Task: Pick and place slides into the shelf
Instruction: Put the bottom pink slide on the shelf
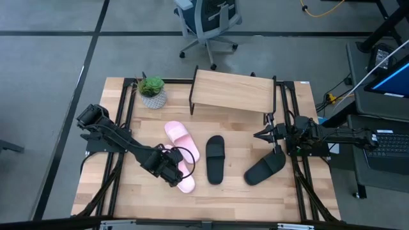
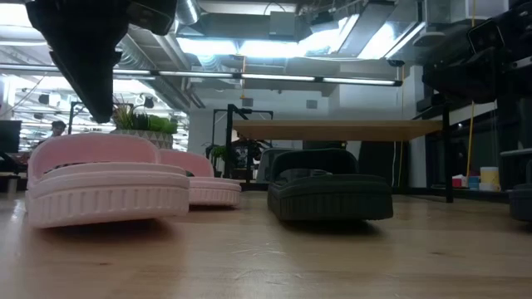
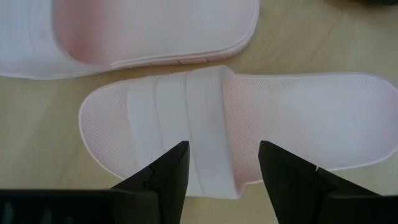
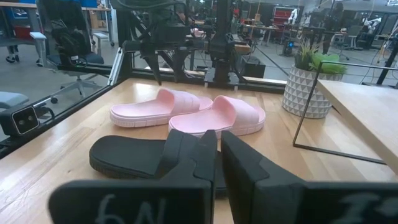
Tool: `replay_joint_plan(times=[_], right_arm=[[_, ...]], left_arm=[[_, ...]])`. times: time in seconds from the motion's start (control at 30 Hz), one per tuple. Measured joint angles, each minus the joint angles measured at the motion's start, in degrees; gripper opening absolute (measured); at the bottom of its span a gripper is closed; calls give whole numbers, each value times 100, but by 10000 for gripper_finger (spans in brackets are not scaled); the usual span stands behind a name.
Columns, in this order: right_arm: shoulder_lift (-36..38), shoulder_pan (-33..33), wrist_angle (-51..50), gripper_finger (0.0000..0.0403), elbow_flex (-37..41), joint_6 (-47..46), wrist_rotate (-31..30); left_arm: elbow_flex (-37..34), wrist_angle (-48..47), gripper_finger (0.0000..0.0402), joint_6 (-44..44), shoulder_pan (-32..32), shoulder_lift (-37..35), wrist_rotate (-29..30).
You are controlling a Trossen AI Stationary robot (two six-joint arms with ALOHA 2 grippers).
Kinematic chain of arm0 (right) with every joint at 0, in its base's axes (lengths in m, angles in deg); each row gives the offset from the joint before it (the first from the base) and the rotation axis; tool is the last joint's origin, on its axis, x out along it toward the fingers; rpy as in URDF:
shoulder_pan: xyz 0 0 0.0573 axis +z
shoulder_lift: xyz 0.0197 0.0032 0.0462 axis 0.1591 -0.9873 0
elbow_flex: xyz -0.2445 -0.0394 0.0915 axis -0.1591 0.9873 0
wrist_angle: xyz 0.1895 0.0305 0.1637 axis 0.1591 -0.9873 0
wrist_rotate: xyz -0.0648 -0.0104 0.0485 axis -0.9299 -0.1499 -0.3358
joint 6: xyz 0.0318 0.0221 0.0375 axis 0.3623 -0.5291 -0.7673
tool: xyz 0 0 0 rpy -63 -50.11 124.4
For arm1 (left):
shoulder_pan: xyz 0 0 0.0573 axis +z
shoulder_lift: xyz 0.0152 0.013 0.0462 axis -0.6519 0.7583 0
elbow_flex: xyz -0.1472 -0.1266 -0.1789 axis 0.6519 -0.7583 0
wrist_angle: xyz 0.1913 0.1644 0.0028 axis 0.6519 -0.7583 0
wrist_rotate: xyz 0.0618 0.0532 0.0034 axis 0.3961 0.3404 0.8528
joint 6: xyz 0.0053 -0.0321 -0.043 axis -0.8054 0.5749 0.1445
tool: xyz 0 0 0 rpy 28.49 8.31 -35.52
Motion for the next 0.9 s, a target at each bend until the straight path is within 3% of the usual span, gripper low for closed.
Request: replay_joint_plan(times=[0.9], right_arm=[[1, 0, -39, 25, 2, 14, -1]], left_arm=[[-2, 32, 185, 294, 11, 401, -124]])
